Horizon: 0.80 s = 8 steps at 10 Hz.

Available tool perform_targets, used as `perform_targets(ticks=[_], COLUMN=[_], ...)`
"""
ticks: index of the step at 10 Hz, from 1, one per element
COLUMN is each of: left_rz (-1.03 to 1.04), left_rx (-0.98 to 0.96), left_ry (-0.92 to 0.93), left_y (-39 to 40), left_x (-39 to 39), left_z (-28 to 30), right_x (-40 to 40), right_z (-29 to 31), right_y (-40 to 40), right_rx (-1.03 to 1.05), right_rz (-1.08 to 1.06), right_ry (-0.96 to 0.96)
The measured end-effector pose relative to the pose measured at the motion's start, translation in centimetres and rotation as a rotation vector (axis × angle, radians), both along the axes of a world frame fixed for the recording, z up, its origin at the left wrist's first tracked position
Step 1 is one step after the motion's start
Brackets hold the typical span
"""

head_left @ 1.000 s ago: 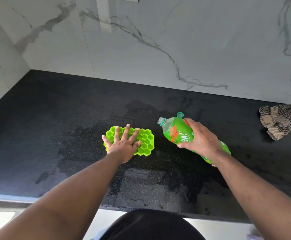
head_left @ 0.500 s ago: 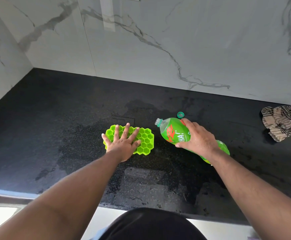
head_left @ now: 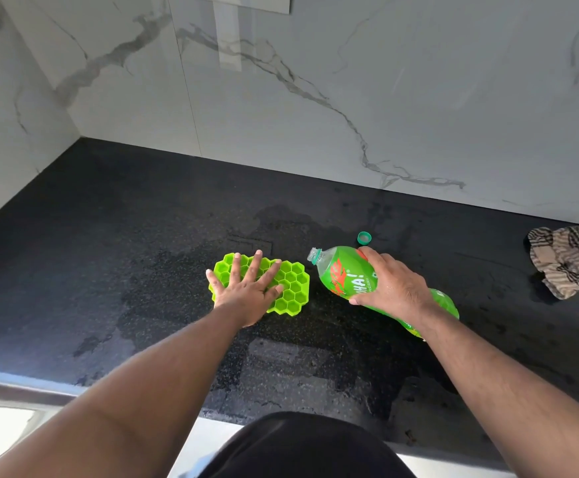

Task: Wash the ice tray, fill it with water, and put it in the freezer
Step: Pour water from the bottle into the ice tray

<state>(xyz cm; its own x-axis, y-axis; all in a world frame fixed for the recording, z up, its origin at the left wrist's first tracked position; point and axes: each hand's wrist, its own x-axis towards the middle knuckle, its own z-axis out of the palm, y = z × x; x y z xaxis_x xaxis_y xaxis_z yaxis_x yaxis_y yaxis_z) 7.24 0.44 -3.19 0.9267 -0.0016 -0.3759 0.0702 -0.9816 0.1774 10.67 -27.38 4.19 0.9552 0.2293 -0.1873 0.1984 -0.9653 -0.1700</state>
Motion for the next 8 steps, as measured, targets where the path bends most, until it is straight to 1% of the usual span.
perform_targets(ticks=[8], left_rz=[-0.006], left_rx=[0.002], left_ry=[0.009], left_y=[-0.01], left_x=[-0.16], left_z=[0.11], right_x=[-0.03], right_z=[-0.51], right_y=[0.66], right_rx=[-0.065], right_rz=[0.034], right_ry=[0.031])
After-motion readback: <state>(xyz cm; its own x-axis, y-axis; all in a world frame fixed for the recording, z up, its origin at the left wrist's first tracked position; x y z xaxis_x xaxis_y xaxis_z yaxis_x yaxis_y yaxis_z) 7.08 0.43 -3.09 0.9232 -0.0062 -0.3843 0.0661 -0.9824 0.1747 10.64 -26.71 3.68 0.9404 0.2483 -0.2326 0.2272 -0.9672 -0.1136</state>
